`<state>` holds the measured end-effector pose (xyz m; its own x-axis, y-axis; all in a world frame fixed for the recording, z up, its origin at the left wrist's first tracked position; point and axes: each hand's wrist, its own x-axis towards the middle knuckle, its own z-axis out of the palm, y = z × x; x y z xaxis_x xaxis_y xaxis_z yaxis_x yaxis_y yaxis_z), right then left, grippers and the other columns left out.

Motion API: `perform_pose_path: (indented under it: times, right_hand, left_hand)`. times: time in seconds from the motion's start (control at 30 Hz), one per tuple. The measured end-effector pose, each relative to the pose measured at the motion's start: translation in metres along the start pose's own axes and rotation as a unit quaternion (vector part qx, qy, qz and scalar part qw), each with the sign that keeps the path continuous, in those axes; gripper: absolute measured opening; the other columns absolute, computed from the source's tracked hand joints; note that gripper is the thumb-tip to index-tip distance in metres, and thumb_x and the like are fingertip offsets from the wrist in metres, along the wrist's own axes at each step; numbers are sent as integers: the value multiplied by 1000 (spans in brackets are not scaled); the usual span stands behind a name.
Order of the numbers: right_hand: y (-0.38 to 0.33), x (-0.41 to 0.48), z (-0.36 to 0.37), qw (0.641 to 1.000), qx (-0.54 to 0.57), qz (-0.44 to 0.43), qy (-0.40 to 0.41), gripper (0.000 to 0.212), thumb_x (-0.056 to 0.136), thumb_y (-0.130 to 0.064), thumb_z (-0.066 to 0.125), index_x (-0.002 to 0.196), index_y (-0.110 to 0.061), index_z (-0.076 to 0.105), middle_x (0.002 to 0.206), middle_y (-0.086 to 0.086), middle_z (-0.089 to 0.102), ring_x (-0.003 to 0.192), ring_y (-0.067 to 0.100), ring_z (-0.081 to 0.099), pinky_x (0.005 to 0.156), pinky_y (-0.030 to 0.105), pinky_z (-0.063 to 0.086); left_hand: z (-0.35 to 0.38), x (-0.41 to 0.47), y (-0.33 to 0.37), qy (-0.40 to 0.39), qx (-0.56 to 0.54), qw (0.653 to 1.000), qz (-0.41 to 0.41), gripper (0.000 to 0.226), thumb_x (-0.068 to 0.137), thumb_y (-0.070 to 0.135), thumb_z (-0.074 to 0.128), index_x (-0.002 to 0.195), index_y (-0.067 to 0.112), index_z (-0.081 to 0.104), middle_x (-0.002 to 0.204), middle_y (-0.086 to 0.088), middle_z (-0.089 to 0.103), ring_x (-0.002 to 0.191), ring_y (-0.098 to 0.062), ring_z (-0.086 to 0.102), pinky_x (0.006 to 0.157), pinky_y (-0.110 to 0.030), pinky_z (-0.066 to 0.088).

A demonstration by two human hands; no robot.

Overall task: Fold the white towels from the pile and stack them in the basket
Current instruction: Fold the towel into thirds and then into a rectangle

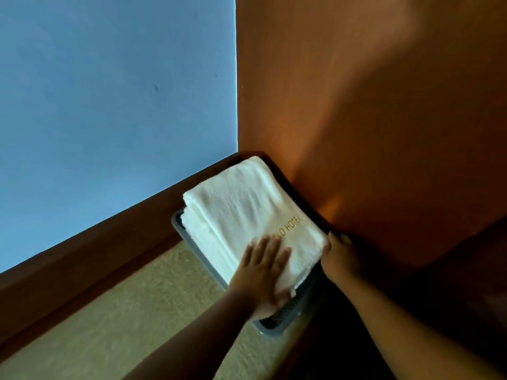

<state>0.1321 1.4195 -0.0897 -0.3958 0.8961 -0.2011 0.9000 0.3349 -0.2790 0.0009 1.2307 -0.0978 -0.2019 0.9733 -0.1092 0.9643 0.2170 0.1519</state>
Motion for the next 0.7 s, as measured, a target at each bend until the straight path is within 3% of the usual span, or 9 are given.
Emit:
perform_pose_path:
  times: [0.1,0.17,0.27,0.37,0.5,0.6,0.7]
  right_hand:
    - [-7,-38,-31,1000,-1,-23,-3,60,99,-25,52,155,-19,31,155,13,30,140,34,36,112,43,34]
    - [-19,-77,-48,998,7,-66,16,59,97,-23,56,152,-19,37,152,11,36,136,31,40,110,39,37]
    - [-46,-134,-63,988,27,-148,19,51,95,-25,61,144,-18,50,147,7,44,130,28,48,108,39,43]
    - [-77,-191,-83,973,27,-231,8,37,93,-34,61,130,-31,58,141,-3,51,116,21,59,101,38,48]
    - [-145,-263,-118,939,31,-342,-15,26,96,-31,60,122,-33,64,132,-11,59,111,12,62,97,31,51]
    - [-198,-304,-142,914,34,-404,2,25,97,-28,59,120,-30,67,125,-11,65,105,8,63,94,26,49]
    - [-250,-356,-167,883,39,-469,7,22,96,-28,59,116,-29,69,115,-14,68,102,6,64,92,24,49]
  left_hand:
    - [0,-49,11,-53,6,992,114,90,84,72,17,162,28,10,168,-2,-16,150,-27,-26,123,-48,-13]
    - [-20,-86,4,-47,-16,993,109,86,88,72,19,162,29,13,168,-1,-11,153,-20,-17,123,-42,-12]
    - [-64,-134,-22,25,-55,997,42,77,96,70,28,161,30,18,169,3,-2,156,-15,0,122,-35,-10]
    - [-113,-184,-48,74,-75,994,-27,67,99,64,32,157,31,32,168,3,12,154,-12,14,122,-36,-4]
    - [-186,-277,-75,162,-119,973,-110,52,102,50,46,149,28,47,164,3,29,150,-13,28,125,-41,17]
    - [-223,-344,-90,201,-132,960,-145,44,101,45,54,142,30,54,163,9,29,142,-12,42,114,-31,37]
    - [-249,-419,-105,244,-157,936,-199,37,97,45,61,133,34,61,163,12,28,122,-11,61,100,-27,48]
